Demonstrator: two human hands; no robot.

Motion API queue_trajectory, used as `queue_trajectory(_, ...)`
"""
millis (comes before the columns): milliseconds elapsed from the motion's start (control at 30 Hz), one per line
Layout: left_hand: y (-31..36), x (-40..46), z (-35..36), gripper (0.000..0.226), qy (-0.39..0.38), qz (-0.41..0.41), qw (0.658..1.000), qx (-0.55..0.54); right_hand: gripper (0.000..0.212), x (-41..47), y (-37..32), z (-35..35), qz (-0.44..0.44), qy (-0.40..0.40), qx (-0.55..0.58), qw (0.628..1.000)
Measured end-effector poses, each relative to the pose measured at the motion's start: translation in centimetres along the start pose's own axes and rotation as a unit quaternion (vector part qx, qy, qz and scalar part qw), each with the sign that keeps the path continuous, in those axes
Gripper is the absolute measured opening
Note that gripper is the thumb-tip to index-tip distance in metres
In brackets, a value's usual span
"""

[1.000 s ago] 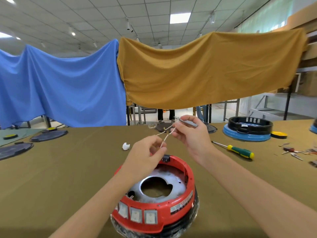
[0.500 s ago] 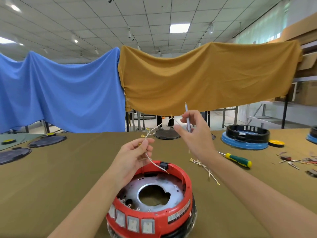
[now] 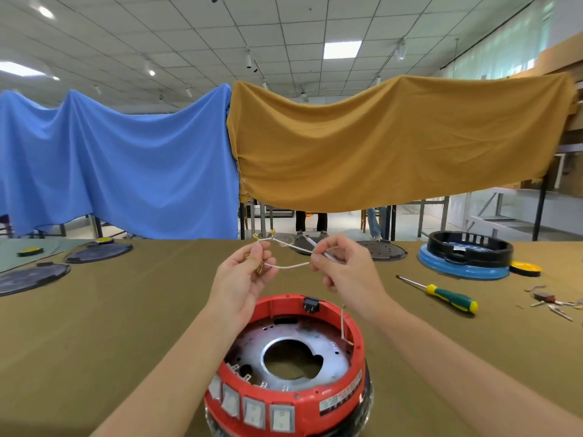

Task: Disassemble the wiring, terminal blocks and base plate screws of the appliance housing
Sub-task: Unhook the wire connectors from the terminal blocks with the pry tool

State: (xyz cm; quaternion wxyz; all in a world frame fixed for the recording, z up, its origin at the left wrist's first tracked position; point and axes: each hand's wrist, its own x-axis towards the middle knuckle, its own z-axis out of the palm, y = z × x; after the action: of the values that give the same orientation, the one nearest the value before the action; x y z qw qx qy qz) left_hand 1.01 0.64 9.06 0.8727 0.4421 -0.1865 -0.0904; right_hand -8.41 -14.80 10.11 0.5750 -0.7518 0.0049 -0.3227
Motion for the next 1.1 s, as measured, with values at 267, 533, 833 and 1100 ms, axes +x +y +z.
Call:
queue_trajectory(267, -0.4, -0.5, 0.0, 0.028, -0.028, 0.018, 0.999, 0.043, 0.011, -0.3, -0.6, -0.3, -0.034, 0.039, 0.0, 0.999)
queue_trajectory(533, 0.0, -1.4, -0.7, 0.038, -0.104, 0.017, 0.99, 0.097, 0.024, 0.4, -0.2, -1.1, -0.042, 0.099, -0.029, 0.994)
queue_trajectory(833, 0.3, -2.1, 0.3, 0.024, -0.128, -0.013, 0.99, 0.048, 0.018, 0.2, 0.4, -1.1, -0.034, 0.125, 0.053, 0.99)
queue_trajectory(1100, 0.4, -2.1, 0.6, 0.009, -0.109, -0.008, 0.994, 0.03, 0.013, 0.1, -0.1, -1.8, -0.032, 0.115, 0.068, 0.99)
